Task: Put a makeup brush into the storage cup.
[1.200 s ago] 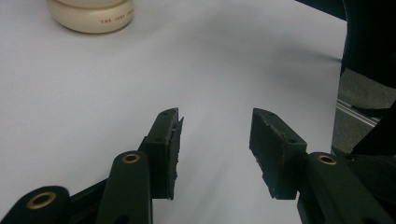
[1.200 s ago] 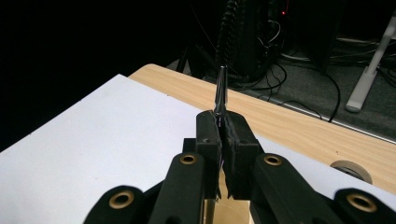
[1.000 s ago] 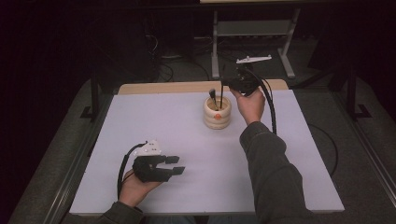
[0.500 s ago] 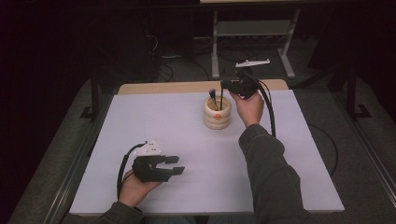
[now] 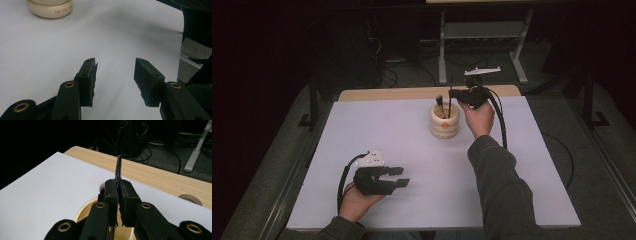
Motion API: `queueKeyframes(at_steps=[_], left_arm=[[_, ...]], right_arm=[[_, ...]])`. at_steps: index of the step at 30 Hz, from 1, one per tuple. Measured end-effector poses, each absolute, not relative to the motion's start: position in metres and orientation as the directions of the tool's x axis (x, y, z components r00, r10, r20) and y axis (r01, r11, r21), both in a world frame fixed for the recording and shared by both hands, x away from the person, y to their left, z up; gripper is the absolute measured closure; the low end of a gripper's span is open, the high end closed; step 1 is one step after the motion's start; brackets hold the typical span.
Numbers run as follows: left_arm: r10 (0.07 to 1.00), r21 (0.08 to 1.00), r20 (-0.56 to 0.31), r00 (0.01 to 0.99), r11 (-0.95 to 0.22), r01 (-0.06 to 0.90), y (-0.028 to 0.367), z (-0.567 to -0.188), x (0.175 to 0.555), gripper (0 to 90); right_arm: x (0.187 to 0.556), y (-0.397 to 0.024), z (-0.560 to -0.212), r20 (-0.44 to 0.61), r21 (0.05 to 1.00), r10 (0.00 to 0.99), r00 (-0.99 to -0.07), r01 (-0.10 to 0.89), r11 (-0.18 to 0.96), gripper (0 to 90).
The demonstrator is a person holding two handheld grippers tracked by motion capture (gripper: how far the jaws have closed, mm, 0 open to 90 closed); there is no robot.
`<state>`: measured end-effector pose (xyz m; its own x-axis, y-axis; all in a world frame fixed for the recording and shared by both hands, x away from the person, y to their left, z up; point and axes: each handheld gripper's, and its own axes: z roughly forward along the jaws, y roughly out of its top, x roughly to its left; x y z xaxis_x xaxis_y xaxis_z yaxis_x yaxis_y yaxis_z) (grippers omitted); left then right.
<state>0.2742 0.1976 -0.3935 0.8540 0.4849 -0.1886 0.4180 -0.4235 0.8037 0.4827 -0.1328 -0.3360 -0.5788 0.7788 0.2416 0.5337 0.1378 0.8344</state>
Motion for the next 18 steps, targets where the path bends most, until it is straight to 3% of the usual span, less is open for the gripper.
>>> queueKeyframes(at_steps=[14,18], left_arm=[[0.482,0.800,-0.182,0.857,-0.434,0.414,0.197,-0.394,0.275,51.8],[0.481,0.800,-0.179,0.858,-0.437,0.412,0.197,-0.394,0.275,51.6]], right_arm=[[0.482,-0.133,-0.347,0.249,0.822,0.783,-0.570,0.552,0.140,83.6],[0.482,-0.132,-0.348,0.255,0.818,0.788,-0.561,0.560,0.134,77.8]])
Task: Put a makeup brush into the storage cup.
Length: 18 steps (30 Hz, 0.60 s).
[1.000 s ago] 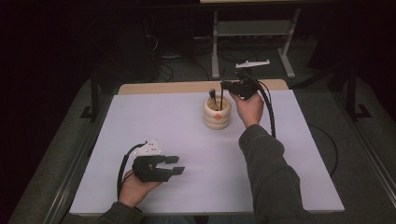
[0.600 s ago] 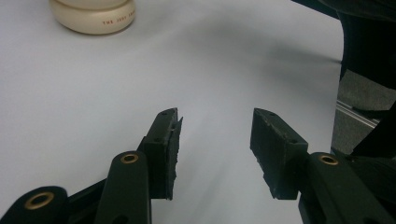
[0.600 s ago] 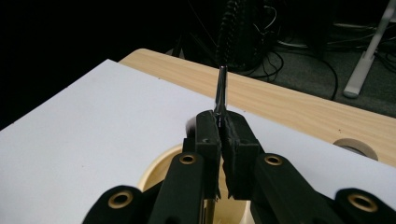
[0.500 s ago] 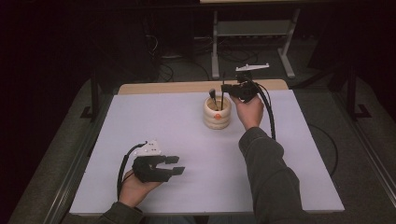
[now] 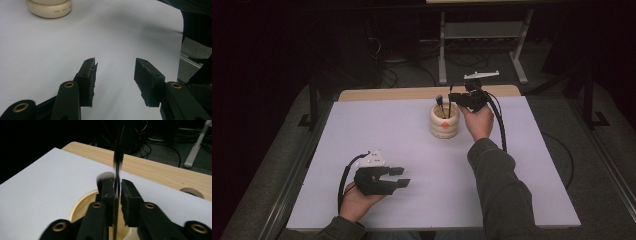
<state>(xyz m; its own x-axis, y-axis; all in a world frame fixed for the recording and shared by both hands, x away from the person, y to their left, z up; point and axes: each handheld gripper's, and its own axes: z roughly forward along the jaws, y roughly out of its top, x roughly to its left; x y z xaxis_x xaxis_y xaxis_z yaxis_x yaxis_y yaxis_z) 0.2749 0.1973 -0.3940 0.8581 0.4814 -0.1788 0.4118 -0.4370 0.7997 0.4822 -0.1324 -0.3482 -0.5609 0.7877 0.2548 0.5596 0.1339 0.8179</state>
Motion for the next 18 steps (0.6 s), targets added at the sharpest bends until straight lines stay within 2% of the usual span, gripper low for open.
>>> queueKeyframes(at_steps=[3,18], left_arm=[[0.483,0.802,-0.181,0.857,-0.432,0.413,0.197,-0.394,0.275,51.4],[0.492,0.800,-0.177,0.852,-0.432,0.416,0.199,-0.394,0.277,49.4]], right_arm=[[0.482,-0.134,-0.349,0.255,0.813,0.792,-0.555,0.567,0.136,69.8],[0.466,-0.145,-0.344,0.204,0.827,0.782,-0.589,0.531,0.184,54.1]])
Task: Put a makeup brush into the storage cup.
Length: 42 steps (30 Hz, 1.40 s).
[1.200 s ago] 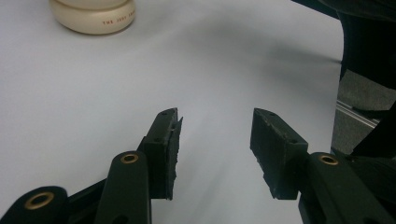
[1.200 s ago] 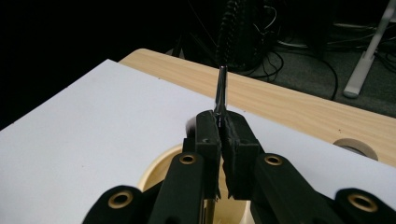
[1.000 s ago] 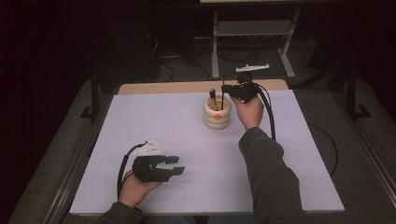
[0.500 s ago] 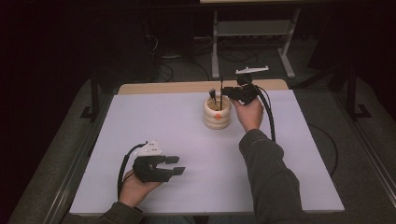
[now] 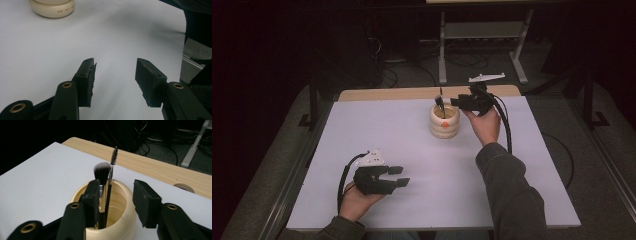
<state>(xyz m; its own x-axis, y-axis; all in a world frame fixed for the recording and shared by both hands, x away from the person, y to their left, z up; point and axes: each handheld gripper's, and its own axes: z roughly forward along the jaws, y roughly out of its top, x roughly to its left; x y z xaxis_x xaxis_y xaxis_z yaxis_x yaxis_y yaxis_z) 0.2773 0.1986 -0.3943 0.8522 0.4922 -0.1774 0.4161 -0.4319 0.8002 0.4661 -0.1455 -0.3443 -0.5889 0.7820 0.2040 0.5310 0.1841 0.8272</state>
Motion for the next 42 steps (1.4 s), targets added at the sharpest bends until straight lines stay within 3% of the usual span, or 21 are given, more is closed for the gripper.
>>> queueKeyframes(at_steps=[17,42], left_arm=[[0.513,0.801,-0.182,0.839,-0.417,0.429,0.202,-0.394,0.281,39.7],[0.550,0.807,-0.162,0.819,-0.404,0.431,0.210,-0.391,0.282,30.7]], right_arm=[[0.445,-0.161,-0.345,0.214,0.847,0.722,-0.658,0.493,0.198,35.8],[0.412,-0.170,-0.347,0.199,0.867,0.688,-0.698,0.453,0.209,30.3]])
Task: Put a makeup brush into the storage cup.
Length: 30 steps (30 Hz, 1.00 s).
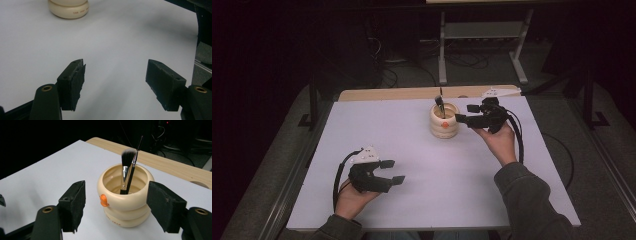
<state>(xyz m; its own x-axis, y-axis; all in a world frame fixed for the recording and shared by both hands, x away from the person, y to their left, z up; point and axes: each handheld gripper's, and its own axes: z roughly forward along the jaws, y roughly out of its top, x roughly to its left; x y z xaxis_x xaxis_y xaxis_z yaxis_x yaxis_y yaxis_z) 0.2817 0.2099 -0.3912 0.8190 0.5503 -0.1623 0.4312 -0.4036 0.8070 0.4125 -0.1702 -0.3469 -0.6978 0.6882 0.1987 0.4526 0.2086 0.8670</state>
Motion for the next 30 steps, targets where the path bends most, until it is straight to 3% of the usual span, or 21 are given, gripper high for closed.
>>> queueKeyframes(at_steps=[30], left_arm=[[0.581,0.813,-0.141,0.802,-0.394,0.428,0.218,-0.390,0.283,27.0]], right_arm=[[0.386,-0.181,-0.353,0.157,0.865,0.693,-0.704,0.436,0.247,25.1]])
